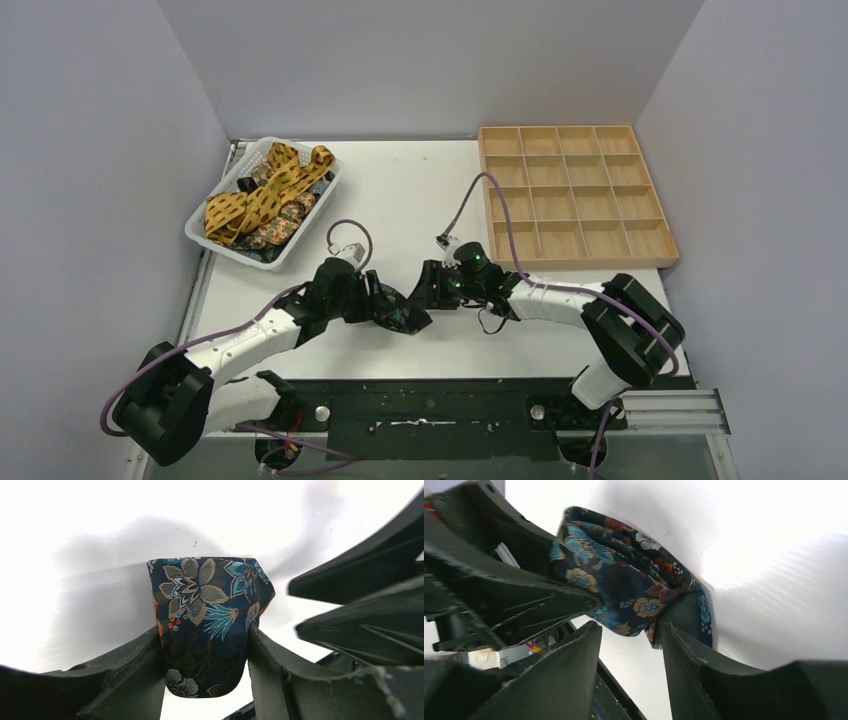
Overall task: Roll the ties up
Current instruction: Roll the tie at the center of the board.
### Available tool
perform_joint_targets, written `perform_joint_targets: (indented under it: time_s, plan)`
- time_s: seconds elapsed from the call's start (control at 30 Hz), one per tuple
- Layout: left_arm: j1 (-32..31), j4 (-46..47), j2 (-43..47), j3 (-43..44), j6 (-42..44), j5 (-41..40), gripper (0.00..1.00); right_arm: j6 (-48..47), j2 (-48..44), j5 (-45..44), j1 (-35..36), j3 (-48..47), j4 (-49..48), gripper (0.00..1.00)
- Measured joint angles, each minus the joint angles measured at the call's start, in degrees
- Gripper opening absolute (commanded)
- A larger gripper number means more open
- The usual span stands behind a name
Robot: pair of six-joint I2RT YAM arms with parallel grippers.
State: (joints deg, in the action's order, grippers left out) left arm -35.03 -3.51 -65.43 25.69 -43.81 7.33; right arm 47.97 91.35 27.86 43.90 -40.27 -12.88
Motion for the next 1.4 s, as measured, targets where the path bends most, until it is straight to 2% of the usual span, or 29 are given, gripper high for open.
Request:
perform_joint_targets:
  time_s: [0.13, 0.4, 0.57, 0.93, 1.17, 1.4]
  plan:
    - [-2.2, -4.1, 0.0, 2.6, 2.8, -4.8, 0.52, -1.7, -4.9, -2.6, -1.1, 0.0, 1.4, 0.57]
    - [-9.5, -12.8, -2.2, 8.8, 5.8, -17.0, 0.52, -2.5, -9.3, -8.7, -4.7, 1.9, 4.1, 0.58]
    - [-16.2, -17.5, -4.9, 12.8, 5.9, -27.3, 0.52, -2.3, -11.1, -12.2, -5.9, 3.1, 6.6, 0.59]
    - [-31.1, -26.9, -18.6, 23.7, 5.0, -47.3, 0.57, -0.1, -19.3, -20.1, -10.6, 7.1, 11.0, 0.61]
    - [-35.6, -29.8, -28.2, 30.5, 4.1, -51.1, 0.67, 0.7, -21.1, -21.4, -14.3, 8.0, 12.8, 0.63]
    - [-37.3, -29.6, -32.3, 33.1, 4.0, -48.7, 0.75, 0.6, -21.5, -21.2, -16.6, 8.5, 15.1, 0.67]
